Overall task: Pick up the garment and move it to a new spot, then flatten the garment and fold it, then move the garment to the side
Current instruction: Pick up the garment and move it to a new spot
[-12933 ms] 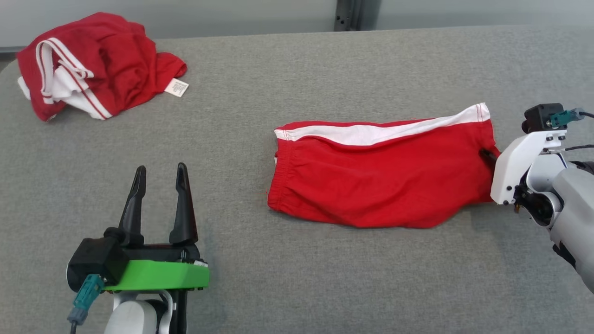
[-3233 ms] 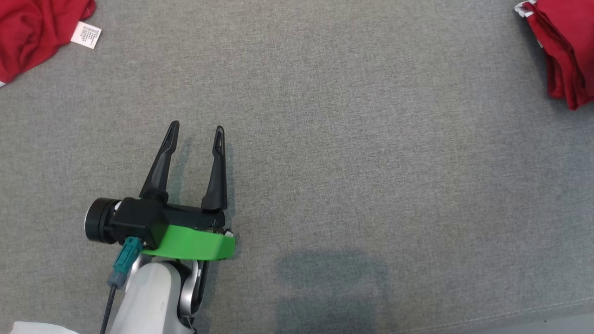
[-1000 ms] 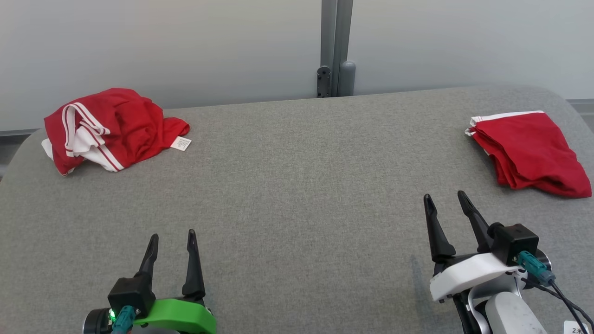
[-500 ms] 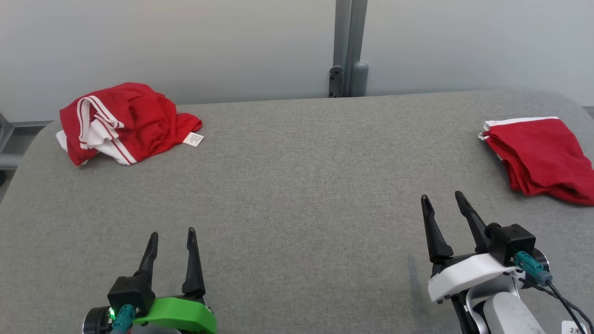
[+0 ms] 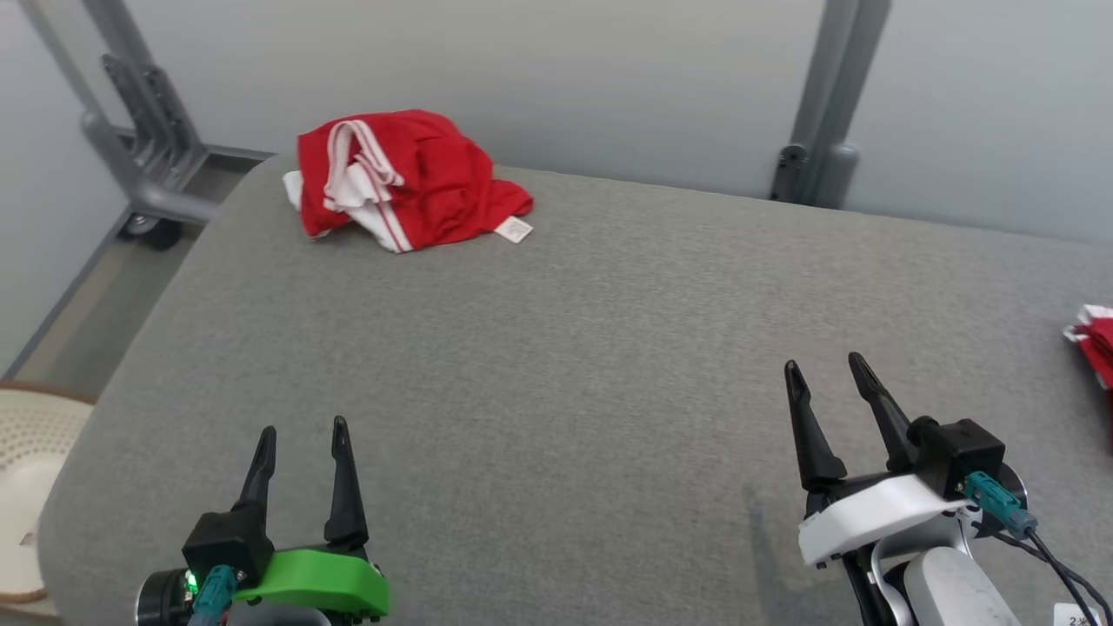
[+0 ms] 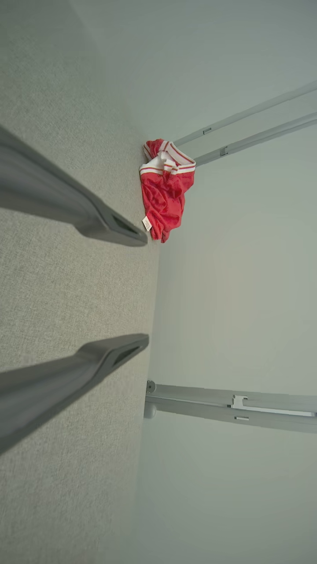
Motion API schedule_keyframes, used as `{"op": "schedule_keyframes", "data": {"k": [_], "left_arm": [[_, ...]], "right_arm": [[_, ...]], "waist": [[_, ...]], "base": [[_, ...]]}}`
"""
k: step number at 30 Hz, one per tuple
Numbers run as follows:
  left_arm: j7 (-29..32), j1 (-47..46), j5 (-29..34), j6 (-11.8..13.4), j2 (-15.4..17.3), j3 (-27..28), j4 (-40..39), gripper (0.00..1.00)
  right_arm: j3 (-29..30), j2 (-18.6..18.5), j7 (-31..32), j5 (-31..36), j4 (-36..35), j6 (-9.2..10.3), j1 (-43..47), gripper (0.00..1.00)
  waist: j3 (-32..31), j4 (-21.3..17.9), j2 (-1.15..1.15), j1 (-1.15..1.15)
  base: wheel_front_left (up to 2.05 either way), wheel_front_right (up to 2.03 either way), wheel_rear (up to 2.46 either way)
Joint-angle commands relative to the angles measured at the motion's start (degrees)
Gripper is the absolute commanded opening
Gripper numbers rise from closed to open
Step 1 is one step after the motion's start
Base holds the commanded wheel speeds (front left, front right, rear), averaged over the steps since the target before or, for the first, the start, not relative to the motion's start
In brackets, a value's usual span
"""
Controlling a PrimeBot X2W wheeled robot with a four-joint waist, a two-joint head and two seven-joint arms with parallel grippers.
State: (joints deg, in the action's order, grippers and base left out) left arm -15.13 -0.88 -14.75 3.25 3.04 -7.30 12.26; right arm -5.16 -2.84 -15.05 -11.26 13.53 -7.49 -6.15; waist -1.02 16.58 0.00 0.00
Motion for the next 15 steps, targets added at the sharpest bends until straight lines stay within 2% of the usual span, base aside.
{"op": "schedule_keyframes", "data": {"k": [1,6,15], "left_arm": [[0.0,0.2,0.3,-0.2,0.3,0.3,-0.3,1.00],[0.0,1.0,0.3,-0.1,0.3,0.6,-1.0,1.00],[0.0,2.0,-0.2,0.5,0.1,1.9,-2.9,1.00]], "right_arm": [[-0.1,-0.1,-0.2,-0.3,-0.3,0.00,0.5,1.00],[-0.4,-0.1,-0.2,-0.1,-0.7,0.00,0.4,1.00],[-2.2,-0.2,-0.2,0.4,-0.4,0.00,-1.8,1.00]], "waist": [[-0.2,8.6,0.00,0.00],[-0.2,12.7,0.00,0.00],[1.0,13.5,0.00,0.00]], "base": [[0.00,0.00,0.00],[0.00,0.00,0.00],[0.00,0.00,0.00]]}}
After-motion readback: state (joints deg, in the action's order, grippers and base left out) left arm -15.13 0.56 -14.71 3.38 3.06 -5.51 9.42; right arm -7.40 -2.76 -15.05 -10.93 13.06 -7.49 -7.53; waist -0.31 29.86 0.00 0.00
